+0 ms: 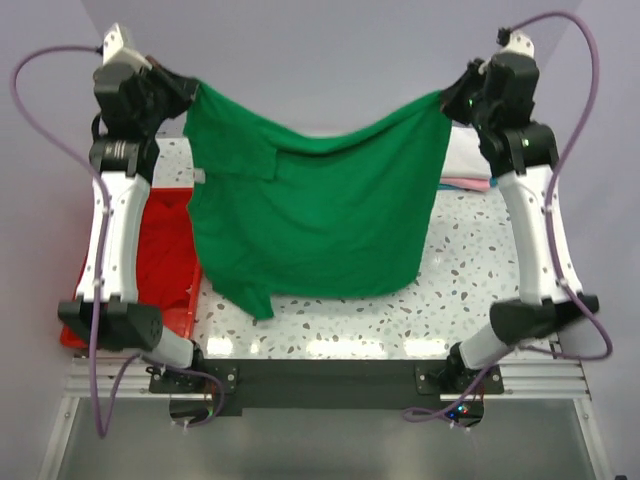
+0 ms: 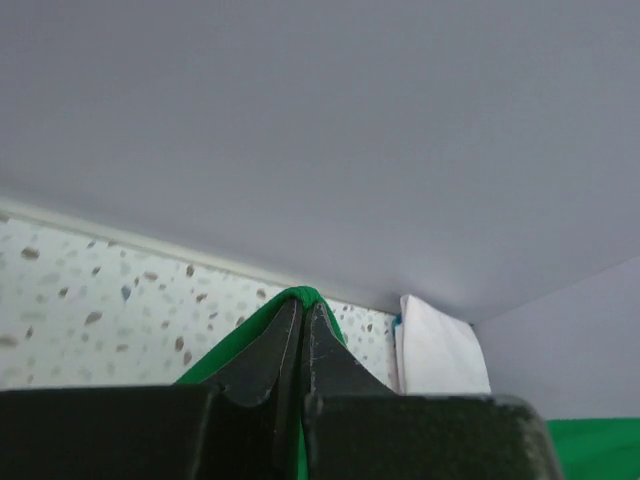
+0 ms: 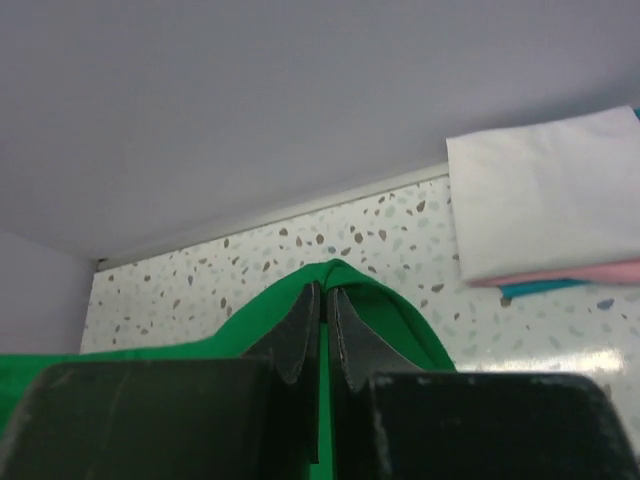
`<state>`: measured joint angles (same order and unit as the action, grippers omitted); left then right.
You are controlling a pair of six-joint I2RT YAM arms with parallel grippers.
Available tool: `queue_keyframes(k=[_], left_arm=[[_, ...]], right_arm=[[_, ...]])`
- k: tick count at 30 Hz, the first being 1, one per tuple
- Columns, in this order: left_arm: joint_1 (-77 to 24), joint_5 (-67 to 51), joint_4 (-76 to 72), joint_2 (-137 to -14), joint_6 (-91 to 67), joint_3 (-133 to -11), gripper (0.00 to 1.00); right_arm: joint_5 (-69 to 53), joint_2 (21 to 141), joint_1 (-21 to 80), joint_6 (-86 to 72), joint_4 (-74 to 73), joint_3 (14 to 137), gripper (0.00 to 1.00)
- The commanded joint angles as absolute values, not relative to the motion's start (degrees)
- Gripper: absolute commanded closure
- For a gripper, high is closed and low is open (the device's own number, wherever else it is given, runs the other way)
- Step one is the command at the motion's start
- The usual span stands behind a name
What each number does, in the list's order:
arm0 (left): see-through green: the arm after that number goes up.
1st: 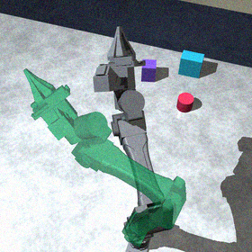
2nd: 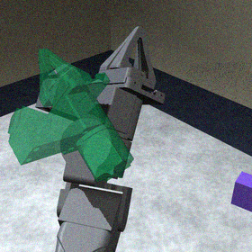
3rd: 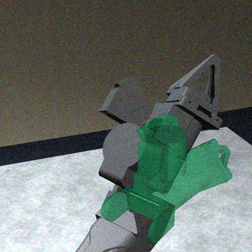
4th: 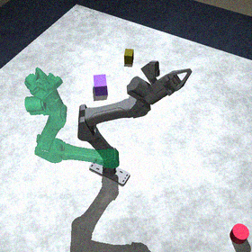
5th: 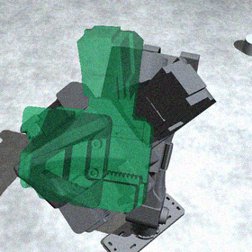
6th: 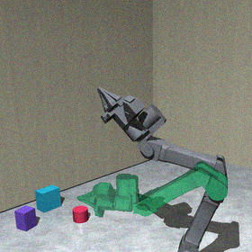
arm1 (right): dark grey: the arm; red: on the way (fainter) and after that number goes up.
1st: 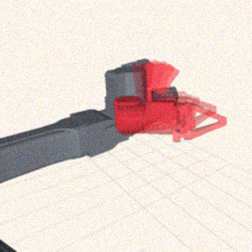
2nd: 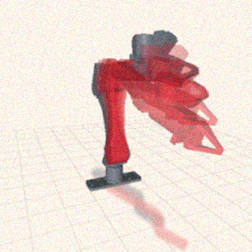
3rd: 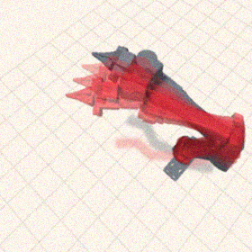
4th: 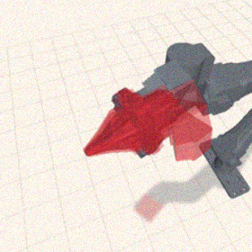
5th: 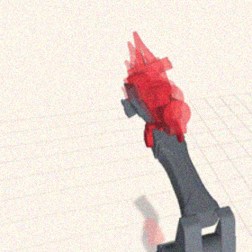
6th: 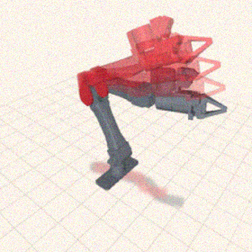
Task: Fold and stack the t-shirts
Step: Flatten the tshirt out
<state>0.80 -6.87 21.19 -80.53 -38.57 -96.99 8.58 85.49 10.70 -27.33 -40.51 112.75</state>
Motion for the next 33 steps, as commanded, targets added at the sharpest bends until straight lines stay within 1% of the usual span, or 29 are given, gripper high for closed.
queue_keyframes(k=[1, 2, 3, 4, 5, 7, 8, 9, 12, 13, 14, 15, 16, 17, 18, 19, 20, 21, 22, 24, 25, 26, 28, 30, 31, 33], left_arm=[[1.8, -10.6, 10.4, -93.4, -39.8, -116.1, 1.00], [1.8, -11.4, 11.0, -96.7, -40.2, -127.6, 1.00], [2.0, -12.2, 11.2, -100.2, -40.9, -133.5, 1.00], [2.2, -13.3, 11.5, -105.8, -41.2, -139.2, 1.00], [2.5, -13.7, 10.9, -107.6, -41.8, -146.7, 1.00], [3.3, -14.9, 5.4, -107.1, -44.4, -145.8, 1.00], [4.2, -15.5, 2.9, -105.6, -45.3, -138.8, 1.00], [4.5, -15.8, 1.0, -104.0, -45.7, -135.0, 1.00], [4.5, -15.7, 0.9, -99.6, -44.1, -124.0, 1.00], [4.6, -16.5, -1.4, -97.1, -44.2, -120.7, 1.00], [4.5, -16.8, -2.0, -95.6, -44.5, -113.3, 1.00], [4.4, -17.0, -3.0, -94.1, -45.3, -109.0, 1.00], [4.4, -17.6, -5.2, -90.6, -45.8, -104.5, 1.00], [4.5, -17.7, -5.8, -88.8, -46.2, -95.9, 1.00], [4.3, -17.8, -6.1, -87.0, -46.9, -91.5, 1.00], [4.2, -17.9, -6.7, -83.4, -47.2, -87.1, 1.00], [4.1, -17.9, -6.7, -81.7, -47.5, -78.3, 1.00], [4.0, -17.7, -6.7, -79.7, -48.2, -73.9, 1.00], [4.1, -17.4, -6.7, -76.4, -48.4, -65.0, 1.00], [3.7, -17.1, -6.7, -73.5, -48.7, -57.2, 1.00], [3.7, -16.7, -5.2, -71.2, -48.6, -53.7, 1.00], [3.5, -15.9, -4.1, -70.1, -48.7, -48.0, 1.00], [3.3, -15.3, -1.7, -67.1, -48.3, -42.6, 1.00], [2.7, -13.1, -0.1, -64.8, -48.2, -35.8, 1.00], [2.6, -12.2, 3.7, -62.2, -48.1, -31.7, 1.00], [2.6, -10.6, 6.8, -58.8, -48.3, -28.1, 1.00]], right_arm=[[5.6, 95.6, 9.1, -25.8, -31.5, 131.2, 1.00], [5.6, 97.9, 8.9, -25.7, -32.0, 135.5, 1.00], [5.7, 99.9, 8.4, -25.7, -32.3, 139.6, 1.00], [5.7, 101.8, 8.1, -25.5, -32.5, 146.4, 1.00], [5.7, 103.8, 7.4, -25.6, -31.6, 148.3, 1.00], [5.6, 103.5, 6.5, -26.1, -29.5, 147.9, 1.00], [5.3, 102.3, 5.4, -26.1, -27.9, 146.6, 1.00], [5.2, 101.3, 4.9, -26.3, -27.3, 144.7, 1.00], [3.5, 96.8, 2.7, -27.4, -25.1, 133.1, 1.00], [3.0, 95.3, 2.3, -27.9, -24.5, 125.5, 1.00], [2.4, 94.0, 1.9, -28.4, -23.8, 121.6, 1.00], [2.2, 91.3, 1.5, -28.6, -23.9, 117.7, 1.00], [2.5, 89.8, 1.3, -28.4, -24.2, 109.9, 1.00], [3.1, 88.5, 1.1, -28.5, -24.3, 105.5, 1.00], [3.3, 85.5, 0.9, -28.8, -24.2, 101.1, 1.00], [3.4, 84.2, 0.6, -29.3, -24.1, 92.5, 1.00], [3.3, 82.7, 0.1, -29.8, -24.3, 88.5, 1.00], [2.7, 81.7, 0.1, -30.9, -24.3, 84.5, 1.00], [1.9, 79.2, 0.1, -31.4, -24.0, 77.0, 1.00], [1.1, 77.4, -1.6, -32.6, -23.6, 70.2, 1.00], [0.3, 76.6, -1.7, -32.7, -23.6, 64.7, 1.00], [0.2, 75.2, -2.0, -33.0, -23.9, 62.2, 1.00], [0.1, 74.1, -2.2, -33.0, -24.0, 55.2, 1.00], [-1.0, 72.5, -2.5, -33.0, -24.2, 50.9, 1.00], [-1.8, 71.9, -2.5, -33.0, -24.2, 46.5, 1.00], [-3.1, 69.7, -2.8, -33.0, -24.4, 42.5, 1.00]])
